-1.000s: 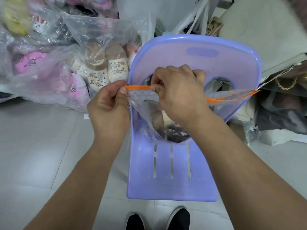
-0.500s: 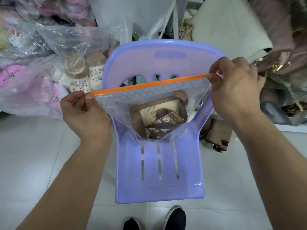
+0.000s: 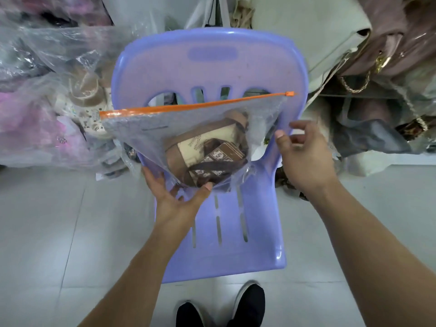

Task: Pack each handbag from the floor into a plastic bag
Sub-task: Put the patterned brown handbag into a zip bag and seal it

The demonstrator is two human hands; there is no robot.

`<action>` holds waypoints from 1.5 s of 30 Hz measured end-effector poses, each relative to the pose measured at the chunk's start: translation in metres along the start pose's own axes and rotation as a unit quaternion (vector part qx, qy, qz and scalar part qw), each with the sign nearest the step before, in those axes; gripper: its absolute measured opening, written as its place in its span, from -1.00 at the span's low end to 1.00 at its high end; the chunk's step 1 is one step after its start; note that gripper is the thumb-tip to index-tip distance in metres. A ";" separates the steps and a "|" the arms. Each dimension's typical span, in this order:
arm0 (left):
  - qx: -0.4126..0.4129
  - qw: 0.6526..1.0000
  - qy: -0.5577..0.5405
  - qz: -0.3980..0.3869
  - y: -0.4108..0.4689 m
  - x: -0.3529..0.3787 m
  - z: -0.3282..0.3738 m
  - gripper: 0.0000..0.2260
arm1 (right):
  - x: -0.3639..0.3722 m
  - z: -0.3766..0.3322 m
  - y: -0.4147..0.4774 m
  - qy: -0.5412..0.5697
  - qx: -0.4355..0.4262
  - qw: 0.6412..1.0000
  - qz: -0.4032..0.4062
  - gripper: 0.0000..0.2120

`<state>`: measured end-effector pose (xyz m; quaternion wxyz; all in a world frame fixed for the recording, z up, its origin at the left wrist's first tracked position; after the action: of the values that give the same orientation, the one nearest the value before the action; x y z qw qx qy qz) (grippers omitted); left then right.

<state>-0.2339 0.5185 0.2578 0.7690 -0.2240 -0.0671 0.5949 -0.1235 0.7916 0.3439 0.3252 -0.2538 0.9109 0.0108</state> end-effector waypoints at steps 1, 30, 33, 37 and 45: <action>-0.009 1.000 0.001 0.003 0.008 0.001 -0.004 0.14 | 0.004 0.017 -0.001 -0.013 0.017 1.000 -0.010 -0.69; -0.094 0.995 -0.041 -0.006 -0.016 0.024 0.037 -0.77 | 0.034 0.116 -0.088 0.319 0.355 0.869 -0.132 0.04; -0.105 0.992 -0.067 -0.034 -0.042 0.028 0.058 -0.71 | 0.008 0.086 -0.091 0.351 0.330 0.867 -0.129 -0.03; -0.131 0.986 -0.087 -0.050 -0.092 0.027 0.083 -0.56 | -0.055 0.050 -0.096 0.363 0.286 0.883 -0.077 -0.56; -0.095 0.985 -0.107 -0.099 -0.159 0.018 0.200 -0.64 | -0.167 -0.062 -0.116 0.389 0.144 0.908 -0.068 -0.66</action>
<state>-0.1625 0.5580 0.5006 0.7878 -0.2233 -0.2274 0.5271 0.0048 0.7550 0.5093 -0.0214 -0.2490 0.9374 -0.2424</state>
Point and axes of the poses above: each hand's wrist, its own y-axis towards the middle knuckle, its own x-axis out of the palm, z = x × y, the point moved 10 cm from there along y, towards the middle knuckle, and after that the axes turned 5 degrees about z, right-handed, at the moved point
